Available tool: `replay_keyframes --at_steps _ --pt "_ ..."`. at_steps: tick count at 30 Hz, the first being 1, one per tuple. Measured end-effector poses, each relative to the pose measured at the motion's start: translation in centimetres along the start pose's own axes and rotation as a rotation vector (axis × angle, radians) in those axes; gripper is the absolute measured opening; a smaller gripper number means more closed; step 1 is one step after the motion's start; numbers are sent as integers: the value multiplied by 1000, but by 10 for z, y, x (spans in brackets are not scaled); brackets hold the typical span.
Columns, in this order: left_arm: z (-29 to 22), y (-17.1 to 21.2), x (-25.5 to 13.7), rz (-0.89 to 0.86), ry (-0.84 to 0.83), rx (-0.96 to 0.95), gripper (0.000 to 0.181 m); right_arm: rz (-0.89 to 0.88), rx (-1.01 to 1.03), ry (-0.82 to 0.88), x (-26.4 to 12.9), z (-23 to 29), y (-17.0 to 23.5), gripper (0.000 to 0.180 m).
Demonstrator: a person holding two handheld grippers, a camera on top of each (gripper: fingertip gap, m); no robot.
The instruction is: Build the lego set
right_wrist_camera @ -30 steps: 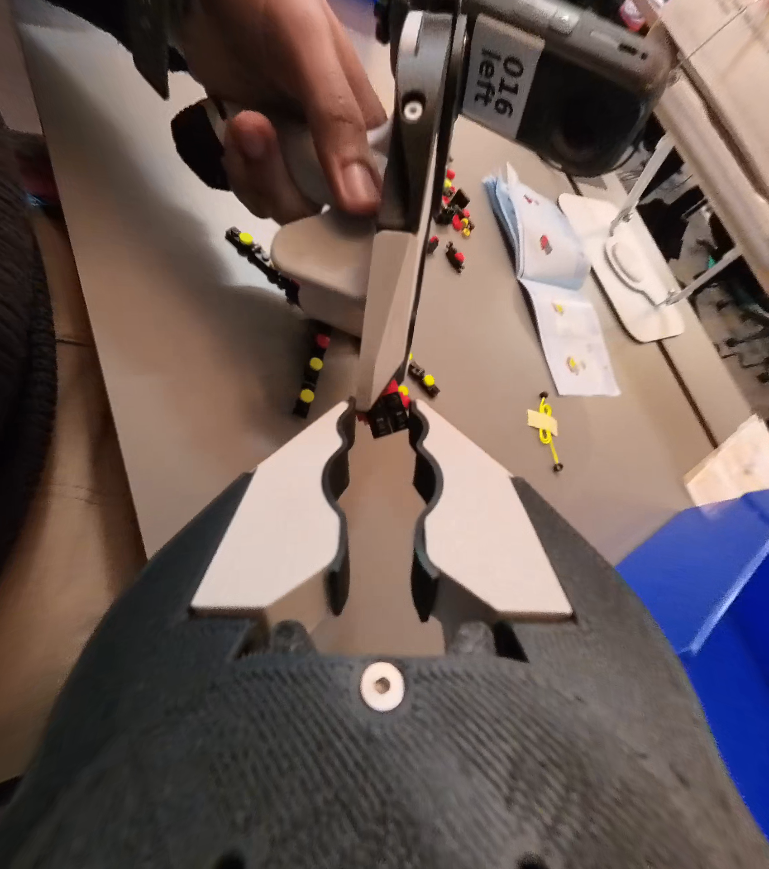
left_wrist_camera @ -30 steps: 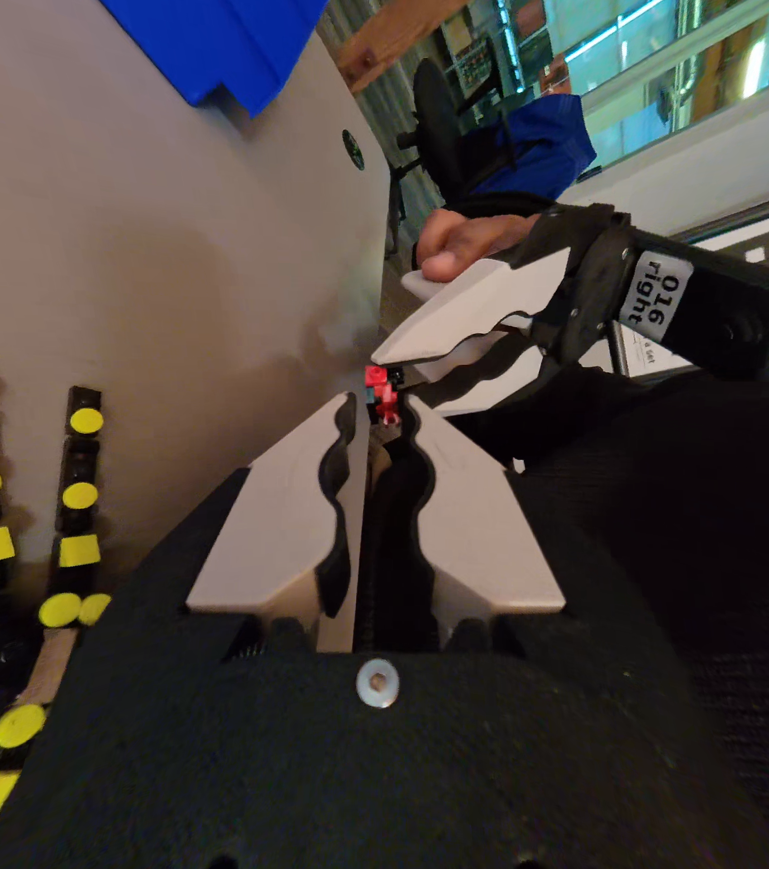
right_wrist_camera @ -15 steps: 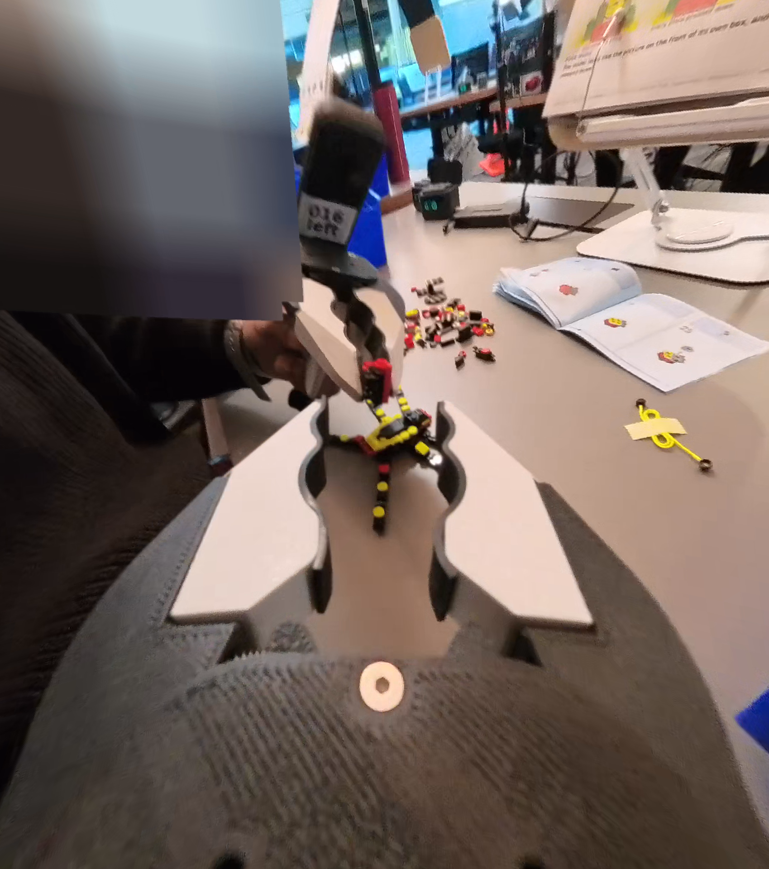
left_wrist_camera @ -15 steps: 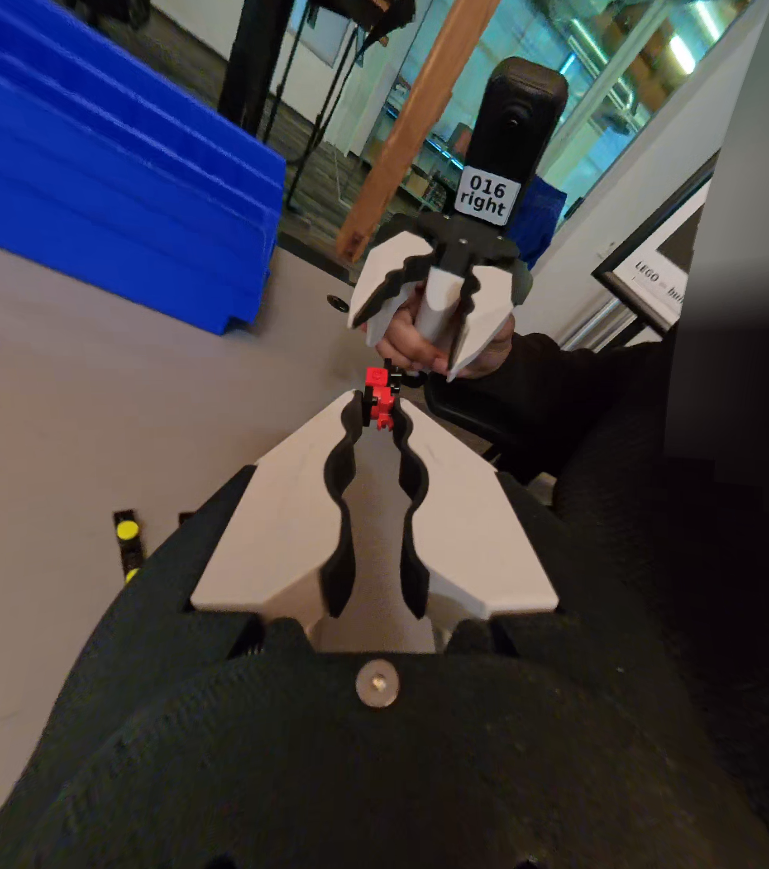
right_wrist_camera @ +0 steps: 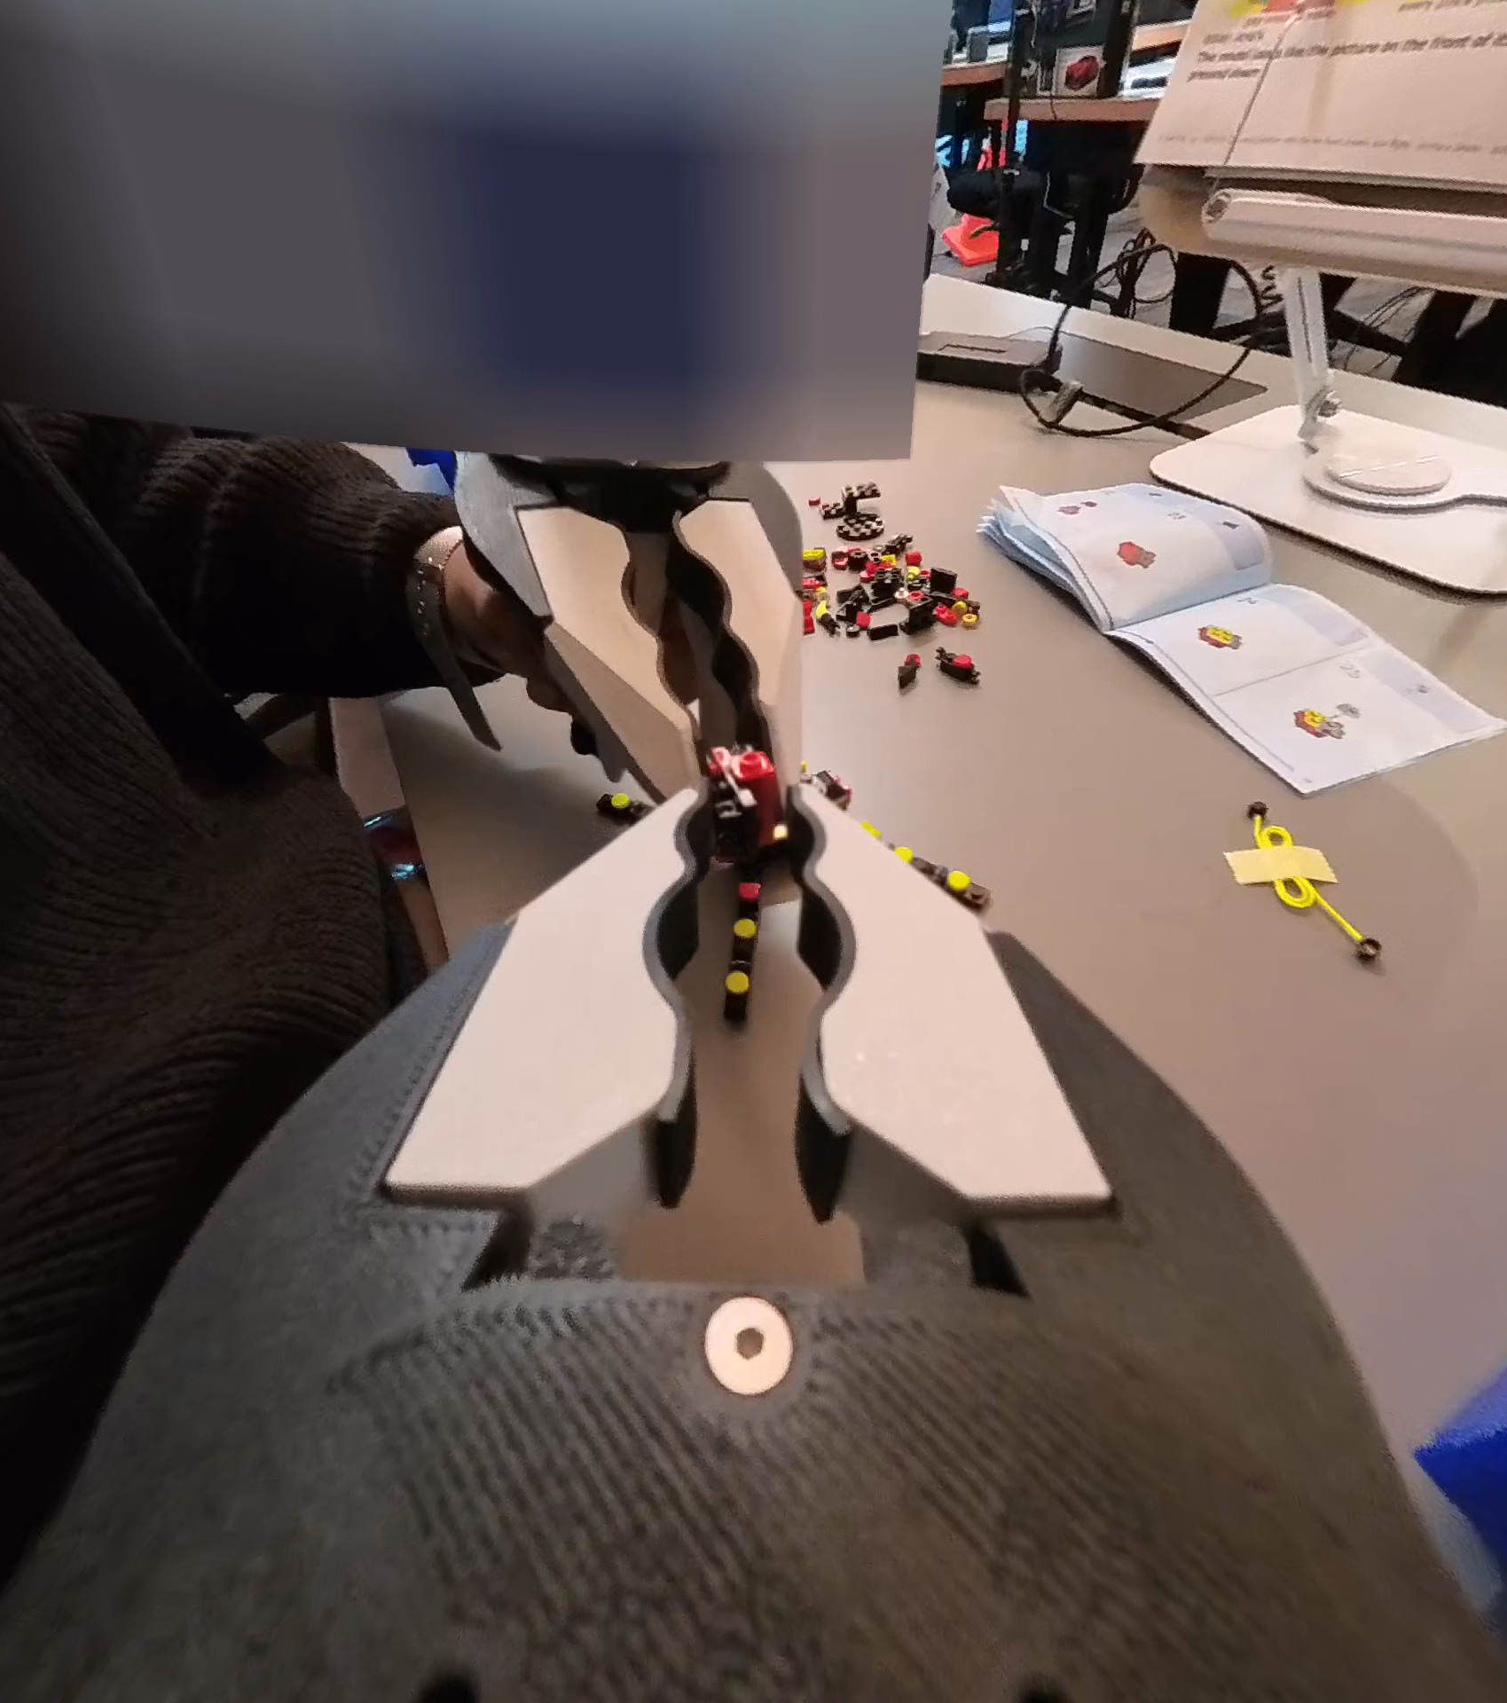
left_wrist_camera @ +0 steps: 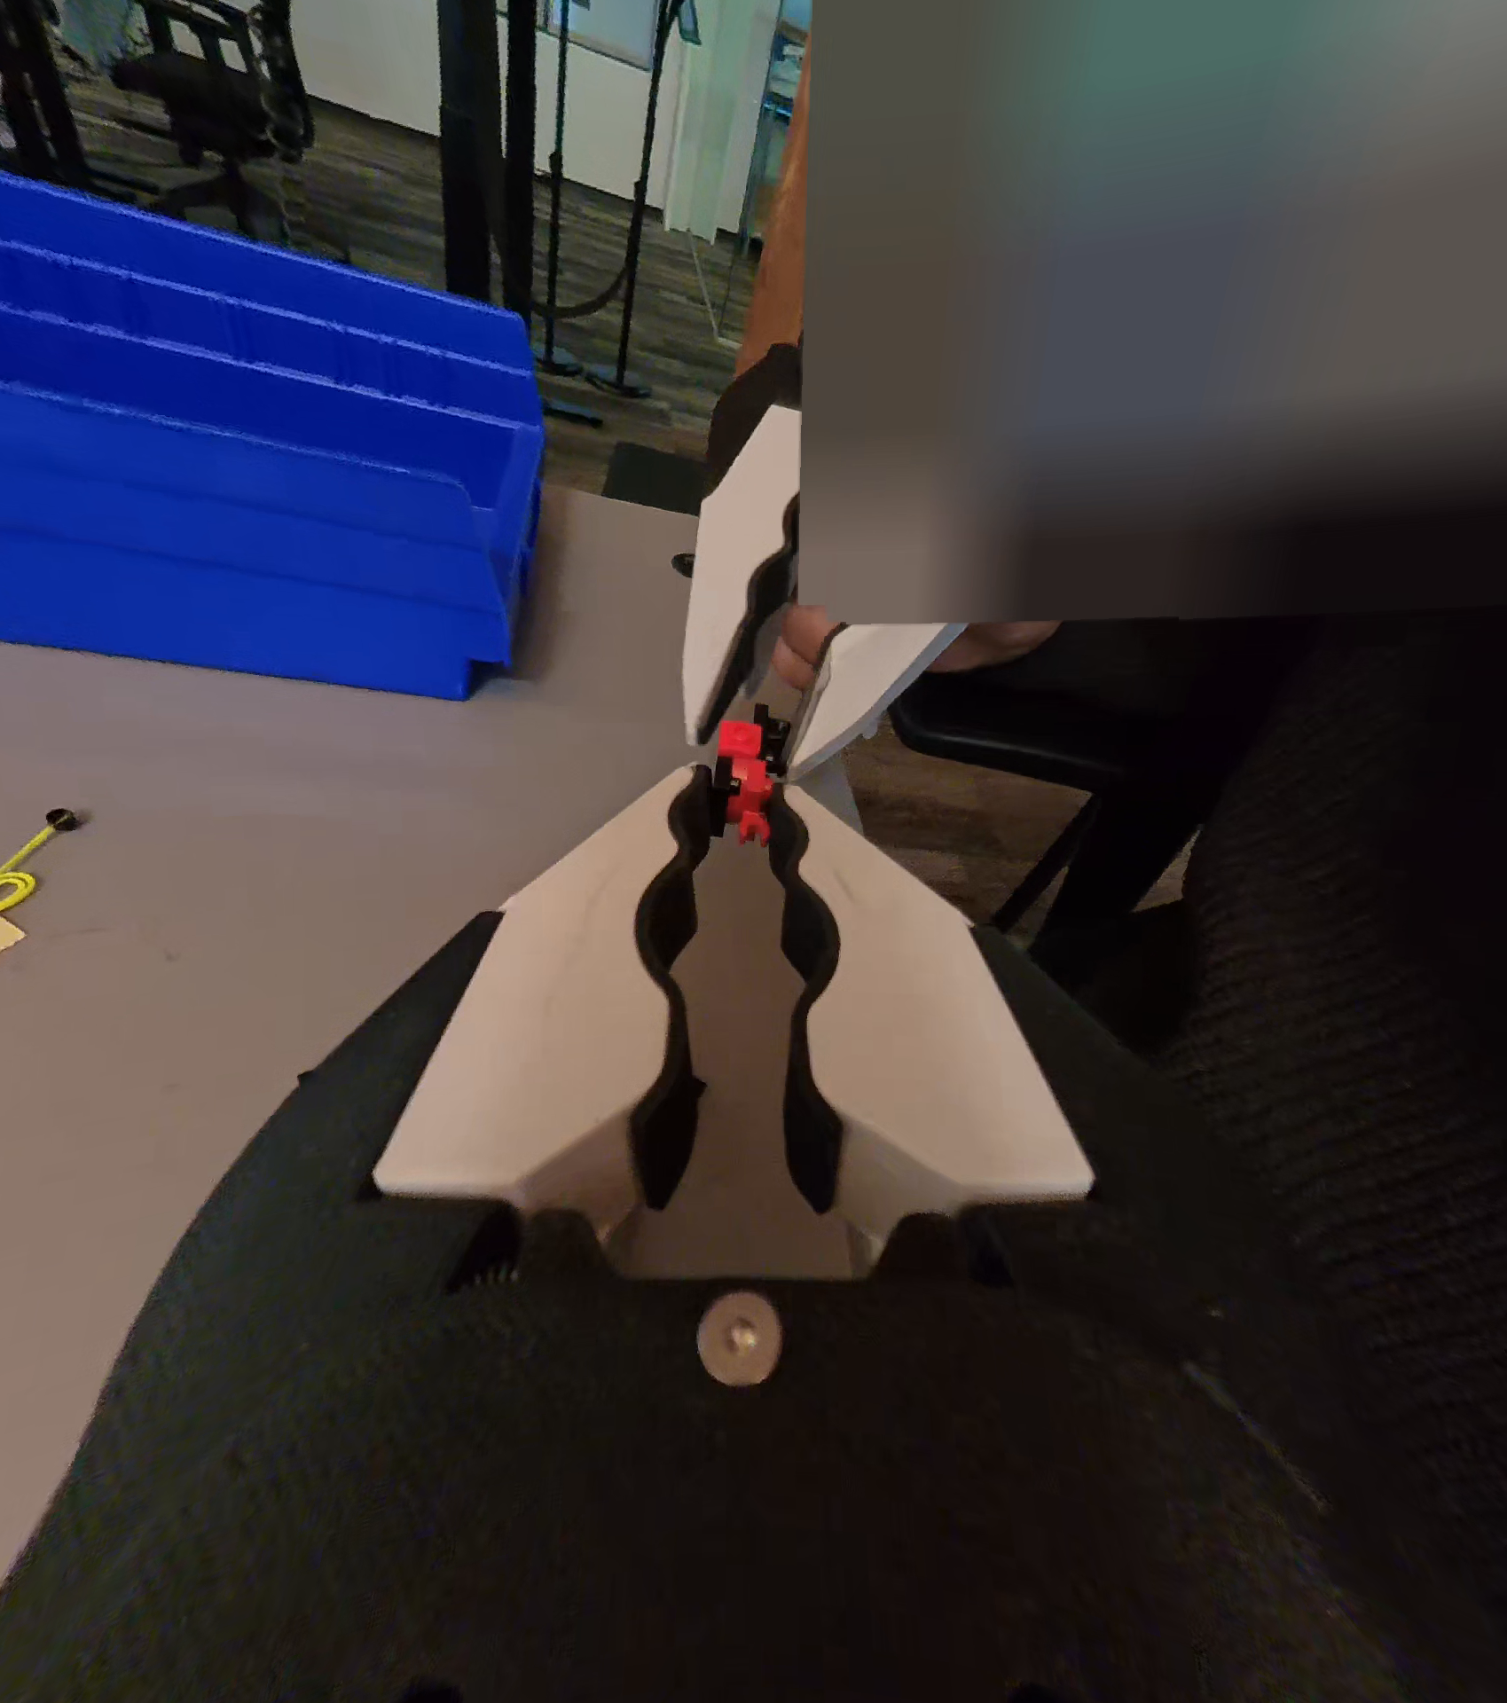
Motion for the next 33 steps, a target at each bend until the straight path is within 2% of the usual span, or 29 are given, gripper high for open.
replay_keyframes --at_steps 9,20,23,26,33 --pt "-5 6 1 81 20 86 10 74 -71 -5 4 5 7 11" --pt "-5 8 5 98 -17 103 9 87 -73 27 3 3 8 10" --pt "-2 9 5 93 -17 57 10 79 -93 48 4 1 7 10" --pt "2 11 1 96 -6 7 20 86 -134 78 2 -1 8 11" --pt "5 9 -5 84 44 -29 18 168 -208 86 3 1 16 11"
Point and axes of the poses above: each gripper's, where its closed fingertips meet, x out along the fingers, y out of its underside, z = x × y across the jaws, the point moved 7 cm from there along -x, back along the fingers, and after that the axes turned 13 degrees about x, right-handed, at the moved point
